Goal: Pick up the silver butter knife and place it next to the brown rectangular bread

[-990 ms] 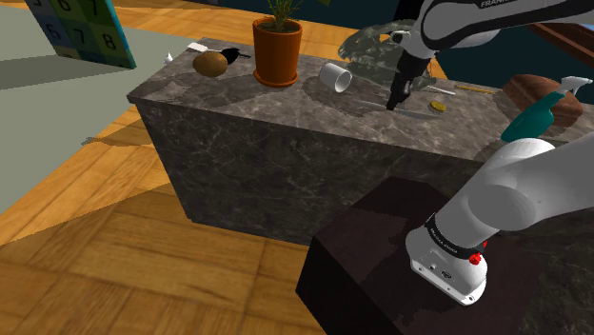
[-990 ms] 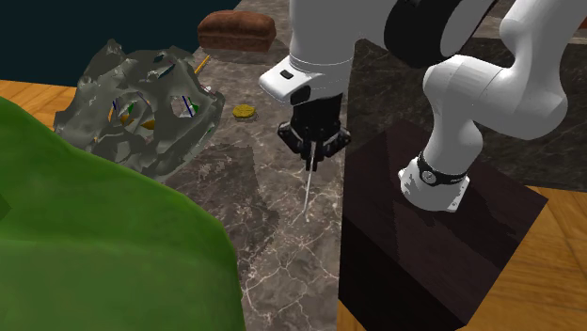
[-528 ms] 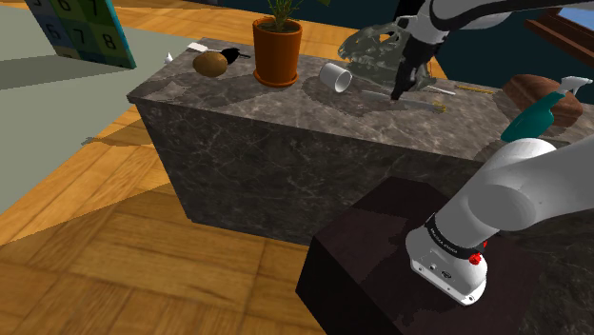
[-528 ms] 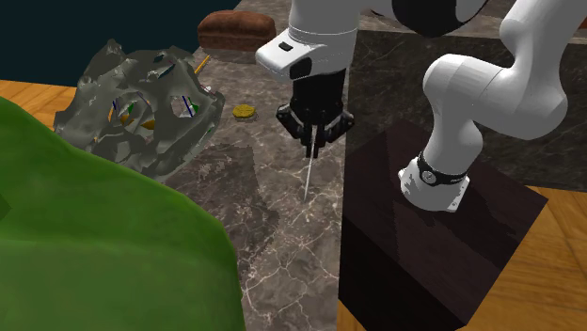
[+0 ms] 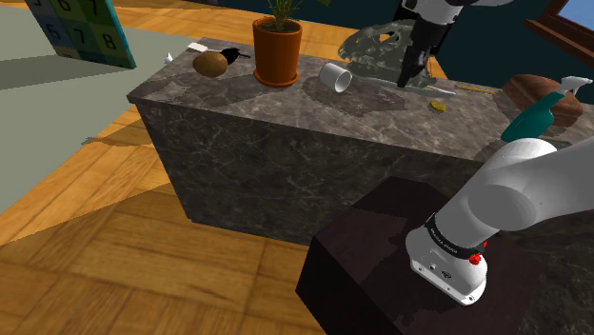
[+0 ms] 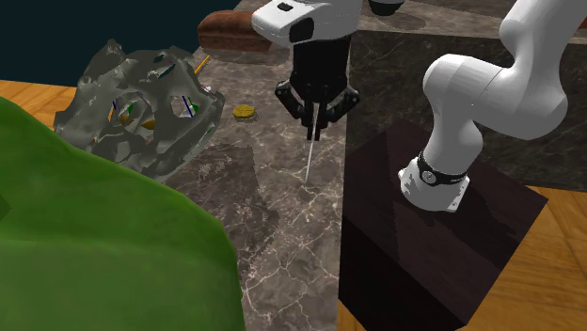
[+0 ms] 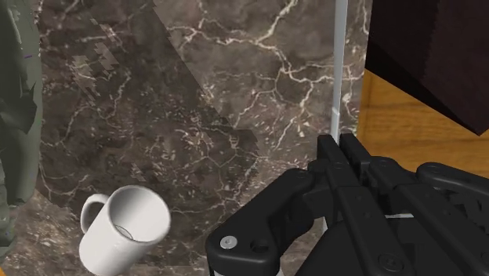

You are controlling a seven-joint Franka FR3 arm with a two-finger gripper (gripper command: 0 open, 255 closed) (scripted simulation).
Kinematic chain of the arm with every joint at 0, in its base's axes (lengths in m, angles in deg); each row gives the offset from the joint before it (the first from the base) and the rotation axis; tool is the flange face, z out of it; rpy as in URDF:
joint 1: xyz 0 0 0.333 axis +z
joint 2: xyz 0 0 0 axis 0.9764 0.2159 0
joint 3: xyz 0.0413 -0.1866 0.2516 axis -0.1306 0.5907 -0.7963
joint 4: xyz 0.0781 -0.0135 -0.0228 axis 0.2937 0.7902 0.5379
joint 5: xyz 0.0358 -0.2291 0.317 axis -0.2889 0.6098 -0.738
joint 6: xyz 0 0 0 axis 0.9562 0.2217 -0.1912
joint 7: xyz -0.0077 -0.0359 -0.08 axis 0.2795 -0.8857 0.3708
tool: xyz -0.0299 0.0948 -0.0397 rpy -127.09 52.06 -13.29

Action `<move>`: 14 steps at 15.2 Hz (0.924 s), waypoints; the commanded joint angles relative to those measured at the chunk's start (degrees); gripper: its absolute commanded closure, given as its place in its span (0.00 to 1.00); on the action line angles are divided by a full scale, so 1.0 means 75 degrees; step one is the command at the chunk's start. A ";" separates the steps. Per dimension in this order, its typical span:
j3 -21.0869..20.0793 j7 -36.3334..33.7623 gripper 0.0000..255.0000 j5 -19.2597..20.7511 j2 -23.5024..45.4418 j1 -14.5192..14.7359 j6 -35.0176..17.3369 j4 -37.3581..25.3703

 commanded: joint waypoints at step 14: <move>0.0786 0.1149 1.00 0.0566 -0.0554 -0.0529 0.1107 -0.0673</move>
